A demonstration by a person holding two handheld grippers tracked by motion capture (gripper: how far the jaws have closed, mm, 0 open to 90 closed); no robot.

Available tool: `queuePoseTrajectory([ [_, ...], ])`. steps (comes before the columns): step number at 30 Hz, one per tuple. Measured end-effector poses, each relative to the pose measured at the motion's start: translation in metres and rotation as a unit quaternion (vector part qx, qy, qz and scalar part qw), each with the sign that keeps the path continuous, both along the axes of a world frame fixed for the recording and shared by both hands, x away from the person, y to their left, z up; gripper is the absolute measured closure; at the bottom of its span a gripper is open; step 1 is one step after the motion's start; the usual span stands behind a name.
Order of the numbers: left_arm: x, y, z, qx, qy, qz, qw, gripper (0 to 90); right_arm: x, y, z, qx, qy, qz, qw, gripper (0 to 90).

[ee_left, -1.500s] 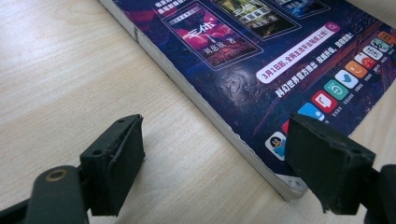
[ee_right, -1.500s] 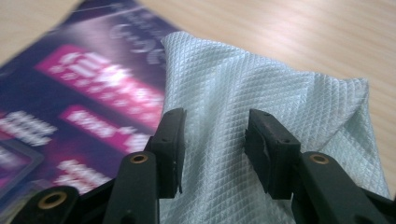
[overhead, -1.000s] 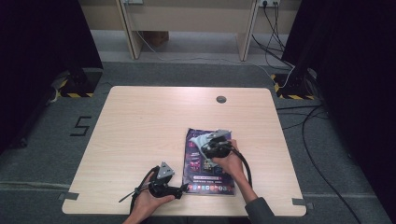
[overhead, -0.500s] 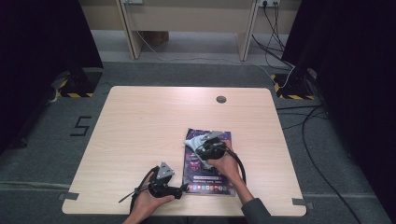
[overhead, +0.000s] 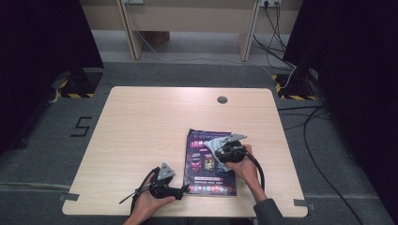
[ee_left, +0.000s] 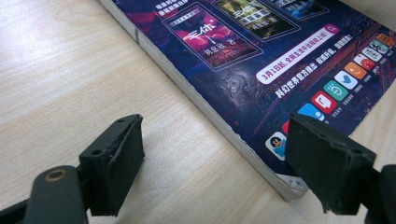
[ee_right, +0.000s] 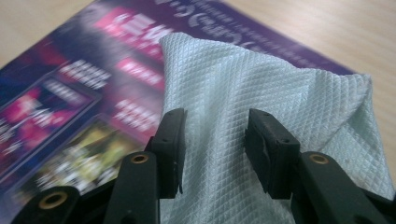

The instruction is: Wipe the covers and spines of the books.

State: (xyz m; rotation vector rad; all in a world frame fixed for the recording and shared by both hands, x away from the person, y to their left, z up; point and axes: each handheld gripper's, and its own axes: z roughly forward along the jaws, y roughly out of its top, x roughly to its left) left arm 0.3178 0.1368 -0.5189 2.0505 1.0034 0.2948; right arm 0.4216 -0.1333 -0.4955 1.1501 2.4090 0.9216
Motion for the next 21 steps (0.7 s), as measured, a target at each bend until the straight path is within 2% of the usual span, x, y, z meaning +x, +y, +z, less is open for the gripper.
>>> queuePoseTrajectory([
  [4, 0.000, 0.000, 0.000, 0.001, -0.001, 0.000, 1.0000, 18.6, -0.018, 0.024, -0.001, 0.004, -0.001, 0.042, 0.9991, 58.0],
  [8, 0.000, 0.000, 0.000, -0.001, -0.001, 0.001, 1.0000, 18.6, -0.035, 0.051, -0.002, 0.002, -0.001, 0.089, 0.9960, 58.3],
  [10, 0.000, 0.001, 0.000, 0.000, 0.000, 0.000, 1.0000, 18.7, -0.037, 0.055, -0.001, -0.006, -0.008, 0.094, 0.9955, 58.4],
  [13, -0.001, 0.001, 0.000, -0.001, 0.000, 0.001, 1.0000, 18.7, -0.034, 0.050, -0.002, 0.010, 0.001, 0.096, 0.9954, 58.3],
  [16, 0.000, 0.001, 0.000, -0.001, 0.001, -0.001, 1.0000, 18.7, -0.024, 0.035, -0.001, -0.005, -0.003, 0.069, 0.9976, 56.8],
  [18, -0.001, 0.001, 0.000, -0.002, 0.000, -0.001, 1.0000, 18.7, -0.016, 0.018, -0.001, 0.002, -0.002, 0.034, 0.9994, 56.8],
  [21, -0.001, 0.001, 0.000, -0.002, 0.000, -0.001, 1.0000, 18.7, -0.007, -0.007, -0.001, 0.005, -0.006, -0.009, 0.9999, 56.9],
])
